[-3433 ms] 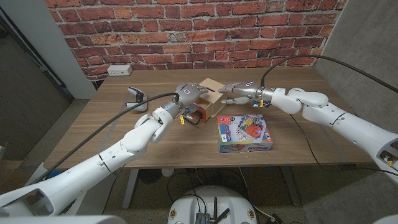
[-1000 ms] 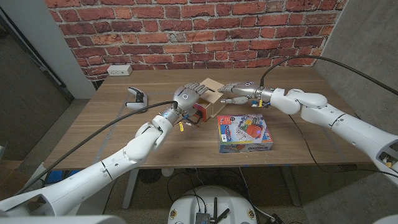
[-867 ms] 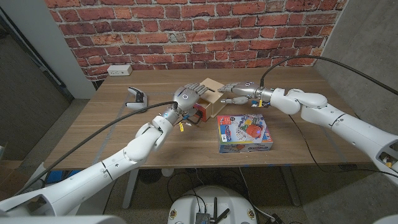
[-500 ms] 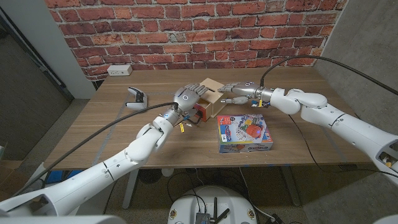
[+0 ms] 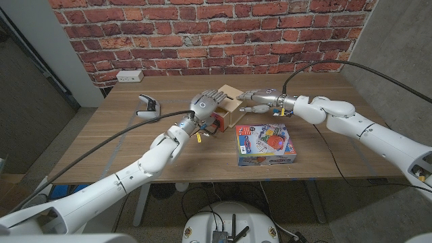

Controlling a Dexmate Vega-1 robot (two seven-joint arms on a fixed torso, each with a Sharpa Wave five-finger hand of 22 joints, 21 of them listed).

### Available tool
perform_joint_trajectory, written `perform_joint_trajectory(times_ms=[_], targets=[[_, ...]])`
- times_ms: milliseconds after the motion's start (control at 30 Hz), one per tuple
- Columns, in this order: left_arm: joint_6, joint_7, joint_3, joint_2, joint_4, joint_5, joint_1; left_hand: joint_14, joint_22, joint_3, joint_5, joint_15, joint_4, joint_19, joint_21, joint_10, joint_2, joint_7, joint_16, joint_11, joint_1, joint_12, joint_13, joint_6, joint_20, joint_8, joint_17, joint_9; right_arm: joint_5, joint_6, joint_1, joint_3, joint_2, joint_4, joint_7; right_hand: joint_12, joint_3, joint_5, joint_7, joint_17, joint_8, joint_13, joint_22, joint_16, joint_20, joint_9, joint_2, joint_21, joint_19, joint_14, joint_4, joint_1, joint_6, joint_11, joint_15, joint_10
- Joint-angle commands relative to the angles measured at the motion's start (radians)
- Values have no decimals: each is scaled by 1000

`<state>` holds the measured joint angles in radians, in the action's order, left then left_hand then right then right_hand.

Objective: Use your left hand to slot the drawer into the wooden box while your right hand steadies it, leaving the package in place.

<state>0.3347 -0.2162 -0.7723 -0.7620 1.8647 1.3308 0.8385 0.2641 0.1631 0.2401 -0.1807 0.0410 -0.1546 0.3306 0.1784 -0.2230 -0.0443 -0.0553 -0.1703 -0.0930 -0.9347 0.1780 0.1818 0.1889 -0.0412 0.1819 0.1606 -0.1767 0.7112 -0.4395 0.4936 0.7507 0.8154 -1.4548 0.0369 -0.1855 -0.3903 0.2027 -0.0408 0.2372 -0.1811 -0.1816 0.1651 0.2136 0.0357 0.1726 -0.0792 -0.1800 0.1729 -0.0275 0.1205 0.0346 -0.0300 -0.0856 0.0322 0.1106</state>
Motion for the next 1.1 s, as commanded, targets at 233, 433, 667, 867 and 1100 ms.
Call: perform_joint_trajectory(times_ms=[233, 433, 667, 867, 1100], targets=[[-1, -23, -21, 14, -31, 0, -31, 6, 2, 12, -1, 53, -4, 4, 4, -9, 12, 2, -5, -6, -9, 8, 0, 10, -128, 10, 5, -3, 8, -6, -3, 3, -3, 1, -11, -2, -10, 0, 1, 3, -7, -1, 2, 3, 81, 2, -38, -7, 4, -1, -1, -4, 5, 1, 72, 4], [-4, -32, -27, 18, -41, -3, -41, 11, 2, 13, -1, 55, -5, 4, 4, -11, 14, 1, -7, -8, -12, 10, 0, 13, -128, 12, 5, -3, 7, -6, -3, 2, -2, 0, -9, -2, -10, 0, 1, 3, -7, -1, 2, 3, 80, 2, -38, -7, 4, 1, -2, -3, 5, 1, 73, 6], [-3, -42, -35, 24, -53, -2, -51, 13, 2, 15, -2, 57, -5, 5, 5, -15, 15, 2, -7, -7, -14, 11, 0, 15, -130, 13, 5, -3, 8, -8, -3, 2, -2, 0, -10, -2, -10, 0, 1, 3, -7, -1, 2, 3, 80, 2, -38, -7, 5, 0, -2, -4, 5, 1, 74, 6], [0, -45, -41, 29, -63, -2, -59, 14, 2, 16, -2, 58, -6, 6, 5, -16, 16, 1, -7, -9, -16, 11, 0, 18, -130, 15, 5, -3, 8, -10, -4, 1, -1, 1, -11, -2, -10, 0, 2, 4, -7, -1, 2, 4, 80, 2, -37, -8, 5, -1, -2, -4, 4, 2, 73, 6], [-5, -56, -48, 34, -80, -12, -71, 23, 2, 17, -2, 65, -7, 10, 7, -30, 17, -4, -9, -16, -19, 16, 0, 40, -129, 23, 4, -4, 5, -9, -3, 0, -1, -2, -7, -3, -11, 0, 1, 4, -7, -1, 2, 5, 81, 2, -38, -8, 7, -2, -2, -4, 4, 1, 73, 8]])
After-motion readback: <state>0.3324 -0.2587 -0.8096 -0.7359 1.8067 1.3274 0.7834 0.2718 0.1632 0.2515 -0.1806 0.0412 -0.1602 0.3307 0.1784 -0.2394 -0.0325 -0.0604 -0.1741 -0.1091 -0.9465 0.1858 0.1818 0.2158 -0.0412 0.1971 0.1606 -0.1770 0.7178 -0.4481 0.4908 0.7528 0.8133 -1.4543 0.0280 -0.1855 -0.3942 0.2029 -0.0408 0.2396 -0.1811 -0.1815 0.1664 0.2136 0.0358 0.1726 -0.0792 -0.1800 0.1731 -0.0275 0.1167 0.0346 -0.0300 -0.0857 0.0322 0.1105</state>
